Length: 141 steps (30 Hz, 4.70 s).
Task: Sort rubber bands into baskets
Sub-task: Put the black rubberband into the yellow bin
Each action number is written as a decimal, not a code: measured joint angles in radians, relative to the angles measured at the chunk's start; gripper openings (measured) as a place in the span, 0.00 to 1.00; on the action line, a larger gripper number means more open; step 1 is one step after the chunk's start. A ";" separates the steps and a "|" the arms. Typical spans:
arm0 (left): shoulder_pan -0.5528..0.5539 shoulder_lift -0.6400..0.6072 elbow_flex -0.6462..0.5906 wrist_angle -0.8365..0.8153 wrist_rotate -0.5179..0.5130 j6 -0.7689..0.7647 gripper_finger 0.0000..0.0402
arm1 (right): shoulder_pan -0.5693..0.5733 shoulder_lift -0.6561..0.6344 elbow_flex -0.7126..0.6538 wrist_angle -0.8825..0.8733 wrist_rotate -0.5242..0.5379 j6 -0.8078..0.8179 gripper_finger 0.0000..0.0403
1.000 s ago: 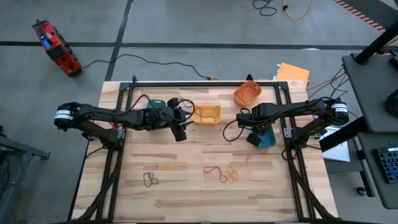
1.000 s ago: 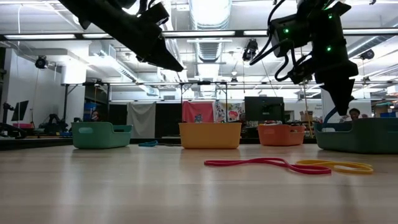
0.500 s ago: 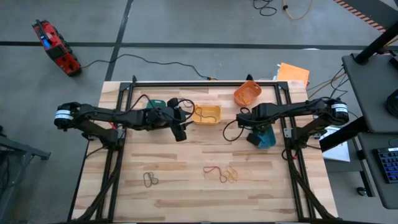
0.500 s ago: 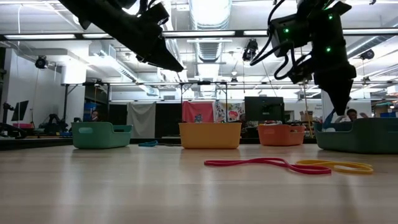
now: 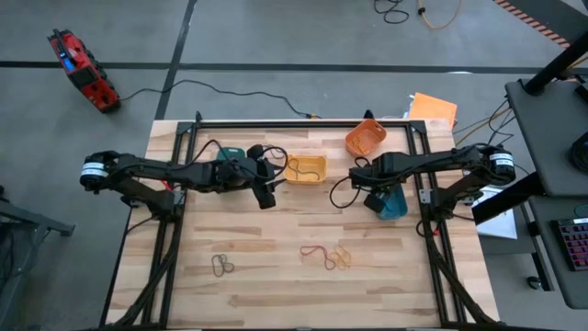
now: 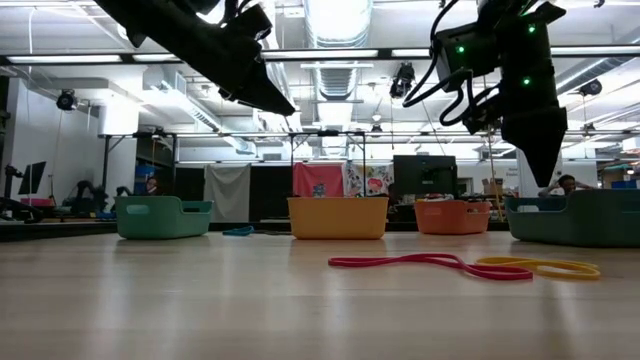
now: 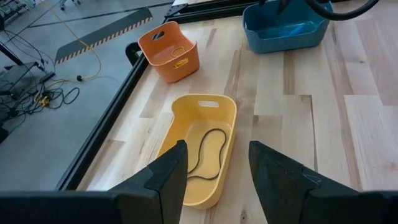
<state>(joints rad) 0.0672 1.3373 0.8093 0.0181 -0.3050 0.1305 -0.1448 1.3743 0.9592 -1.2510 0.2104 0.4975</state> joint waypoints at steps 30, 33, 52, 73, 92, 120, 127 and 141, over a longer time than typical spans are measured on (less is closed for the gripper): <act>0.056 0.001 0.013 -0.198 -0.053 -0.264 0.34 | 0.003 -0.105 0.000 0.910 0.001 -0.500 0.43; 0.062 0.000 0.013 -0.285 -0.037 -0.283 0.32 | 0.003 -0.104 -0.008 0.912 0.001 -0.518 0.43; -0.012 -0.008 0.013 -0.833 0.595 -0.550 0.31 | 0.002 -0.103 -0.065 0.936 0.001 -0.524 0.43; -0.592 -0.008 0.013 -0.911 0.394 -0.800 0.31 | 0.003 -0.103 -0.101 0.999 -0.008 -0.514 0.43; -0.653 0.013 -0.117 -0.681 0.314 -0.872 0.31 | 0.003 -0.103 -0.103 0.999 -0.012 -0.444 0.43; -0.670 0.102 -0.022 -0.743 0.315 -0.835 0.00 | 0.003 -0.103 -0.103 0.999 -0.011 -0.434 0.43; -0.670 0.100 0.143 -0.941 0.174 -0.762 0.00 | 0.003 -0.103 -0.103 1.001 -0.011 -0.437 0.43; -0.626 0.091 0.545 -1.236 -0.270 -0.584 0.00 | 0.023 -0.103 -0.128 1.168 -0.062 -0.506 0.43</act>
<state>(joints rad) -0.5592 1.4281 1.3546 -1.2180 -0.5748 -0.4537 -0.1220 1.2716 0.8311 -0.0835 0.1486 -0.0086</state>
